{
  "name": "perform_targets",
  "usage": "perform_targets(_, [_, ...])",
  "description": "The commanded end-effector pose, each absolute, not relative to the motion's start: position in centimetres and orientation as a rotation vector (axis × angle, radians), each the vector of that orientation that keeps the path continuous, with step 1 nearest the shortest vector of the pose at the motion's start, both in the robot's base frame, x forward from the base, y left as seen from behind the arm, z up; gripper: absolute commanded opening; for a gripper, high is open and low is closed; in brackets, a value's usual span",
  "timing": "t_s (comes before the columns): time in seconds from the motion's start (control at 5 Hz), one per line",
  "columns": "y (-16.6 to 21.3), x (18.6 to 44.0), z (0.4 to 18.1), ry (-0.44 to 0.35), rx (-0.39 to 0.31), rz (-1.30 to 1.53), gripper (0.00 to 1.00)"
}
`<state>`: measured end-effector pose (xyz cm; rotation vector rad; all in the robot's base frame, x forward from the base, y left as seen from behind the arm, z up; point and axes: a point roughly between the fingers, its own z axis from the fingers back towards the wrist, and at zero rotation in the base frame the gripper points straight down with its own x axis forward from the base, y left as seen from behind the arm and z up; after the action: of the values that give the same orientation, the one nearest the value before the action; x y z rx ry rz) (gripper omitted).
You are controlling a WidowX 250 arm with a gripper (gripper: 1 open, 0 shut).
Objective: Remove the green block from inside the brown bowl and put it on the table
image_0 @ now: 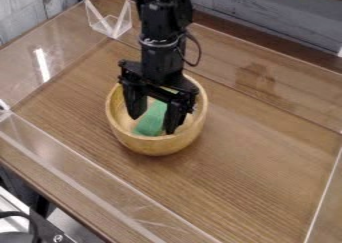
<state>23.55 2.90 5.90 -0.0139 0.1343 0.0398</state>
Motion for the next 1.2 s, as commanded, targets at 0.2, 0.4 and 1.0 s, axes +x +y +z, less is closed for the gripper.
perform_targets(0.2, [3.5, 23.8, 5.7, 0.097, -0.025, 0.052, 1.0])
perform_targets(0.4, [3.6, 23.8, 5.3, 0.095, -0.032, 0.053, 1.0])
perform_targets(1.0, [3.8, 23.9, 4.4, 0.089, -0.049, 0.056, 1.0])
